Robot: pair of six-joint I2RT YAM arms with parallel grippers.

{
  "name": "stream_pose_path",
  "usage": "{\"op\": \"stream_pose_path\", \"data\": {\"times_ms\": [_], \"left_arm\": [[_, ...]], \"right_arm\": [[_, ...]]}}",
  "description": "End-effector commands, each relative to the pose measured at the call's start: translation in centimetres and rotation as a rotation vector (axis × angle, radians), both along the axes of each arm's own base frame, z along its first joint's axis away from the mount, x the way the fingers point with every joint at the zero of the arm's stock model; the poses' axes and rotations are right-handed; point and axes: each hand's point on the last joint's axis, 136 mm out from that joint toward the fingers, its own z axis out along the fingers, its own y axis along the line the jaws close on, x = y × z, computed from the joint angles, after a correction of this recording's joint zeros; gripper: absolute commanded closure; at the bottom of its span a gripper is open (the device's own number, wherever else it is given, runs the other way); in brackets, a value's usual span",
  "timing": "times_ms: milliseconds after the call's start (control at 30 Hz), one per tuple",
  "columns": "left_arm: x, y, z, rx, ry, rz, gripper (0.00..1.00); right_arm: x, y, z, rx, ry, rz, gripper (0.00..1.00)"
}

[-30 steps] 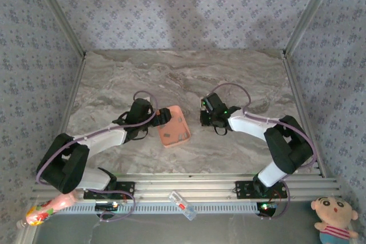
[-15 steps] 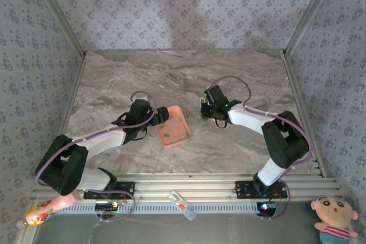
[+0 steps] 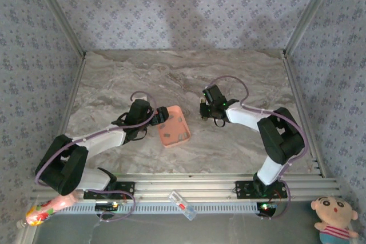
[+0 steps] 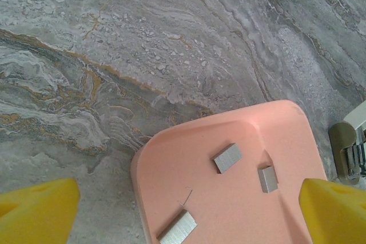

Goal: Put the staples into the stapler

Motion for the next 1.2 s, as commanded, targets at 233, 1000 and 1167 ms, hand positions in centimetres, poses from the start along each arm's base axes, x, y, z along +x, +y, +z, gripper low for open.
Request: {"op": "stream_pose_path", "data": {"times_ms": [233, 1000, 1167], "left_arm": [[0.5, 0.1, 1.0, 0.006, -0.029, 0.005, 0.02], [0.5, 0.1, 0.8, 0.012, -0.025, -0.001, 0.02], [0.5, 0.1, 0.9, 0.013, -0.026, -0.002, 0.02]], "right_arm": [[0.5, 0.3, -0.4, -0.001, 0.009, 0.016, 0.82], [-0.5, -0.1, 0.0, -0.107, -0.012, 0.023, 0.83], [-0.4, 0.1, 0.7, -0.095, -0.038, 0.023, 0.83]]}}
